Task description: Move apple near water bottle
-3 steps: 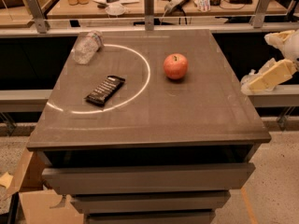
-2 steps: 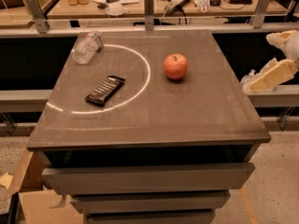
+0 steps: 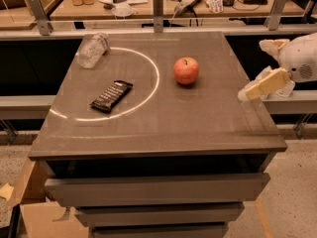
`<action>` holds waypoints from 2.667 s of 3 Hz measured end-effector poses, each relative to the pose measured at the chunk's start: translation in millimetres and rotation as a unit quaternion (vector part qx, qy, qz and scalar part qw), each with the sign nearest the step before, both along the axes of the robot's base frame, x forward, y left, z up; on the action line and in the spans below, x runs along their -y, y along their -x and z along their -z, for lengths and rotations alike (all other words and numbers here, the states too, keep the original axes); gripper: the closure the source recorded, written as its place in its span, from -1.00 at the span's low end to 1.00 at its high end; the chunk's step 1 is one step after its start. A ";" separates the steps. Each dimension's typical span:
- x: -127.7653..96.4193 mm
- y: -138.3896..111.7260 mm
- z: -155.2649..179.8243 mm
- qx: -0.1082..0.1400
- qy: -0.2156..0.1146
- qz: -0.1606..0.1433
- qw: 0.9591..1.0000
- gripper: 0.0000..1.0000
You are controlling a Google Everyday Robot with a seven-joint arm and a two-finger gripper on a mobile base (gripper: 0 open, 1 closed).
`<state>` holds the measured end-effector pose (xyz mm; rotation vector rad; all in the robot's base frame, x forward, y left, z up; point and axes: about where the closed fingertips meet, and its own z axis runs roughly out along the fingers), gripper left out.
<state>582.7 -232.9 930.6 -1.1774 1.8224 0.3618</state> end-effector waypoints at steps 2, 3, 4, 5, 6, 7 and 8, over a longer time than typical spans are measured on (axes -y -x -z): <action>-31.5 -57.1 31.3 0.026 -0.058 -0.032 0.997 -1.00; -54.7 -76.2 40.2 0.021 -0.083 -0.043 0.995 -1.00; -78.7 -84.7 48.8 0.015 -0.099 -0.055 0.994 -1.00; -111.6 -91.8 56.4 0.012 -0.115 -0.071 0.991 -1.00; -129.2 -96.4 59.6 0.012 -0.123 -0.079 0.989 -1.00; -139.5 -97.9 68.5 0.008 -0.130 -0.086 0.988 -0.65; -141.8 -97.8 68.6 0.008 -0.130 -0.088 0.988 -0.17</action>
Offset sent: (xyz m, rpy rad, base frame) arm 0.0847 0.0398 -0.0432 0.1716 -0.0754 0.0776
